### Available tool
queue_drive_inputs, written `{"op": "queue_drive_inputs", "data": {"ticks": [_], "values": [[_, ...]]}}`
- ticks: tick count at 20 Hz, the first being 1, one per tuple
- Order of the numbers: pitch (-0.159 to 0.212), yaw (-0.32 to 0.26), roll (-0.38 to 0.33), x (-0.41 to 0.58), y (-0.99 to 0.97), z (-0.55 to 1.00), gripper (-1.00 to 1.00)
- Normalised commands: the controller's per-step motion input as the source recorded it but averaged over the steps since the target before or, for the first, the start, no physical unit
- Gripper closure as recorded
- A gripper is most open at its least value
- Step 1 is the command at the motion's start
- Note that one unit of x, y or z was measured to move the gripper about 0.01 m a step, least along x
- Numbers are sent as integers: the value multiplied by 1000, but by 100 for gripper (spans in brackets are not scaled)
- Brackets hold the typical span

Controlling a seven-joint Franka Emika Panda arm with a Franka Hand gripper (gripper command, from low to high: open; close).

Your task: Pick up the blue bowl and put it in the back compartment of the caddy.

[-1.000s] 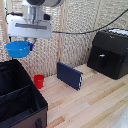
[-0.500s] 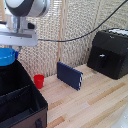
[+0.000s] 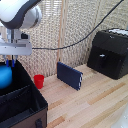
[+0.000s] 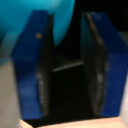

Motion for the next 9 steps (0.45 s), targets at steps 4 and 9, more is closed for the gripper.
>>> {"op": "queue_drive_inputs", "data": {"ticks": [4,9], "values": [[-144,95,-118,67,-414,563,-100],[-234,140,-175,157,-346,301,-100]]}}
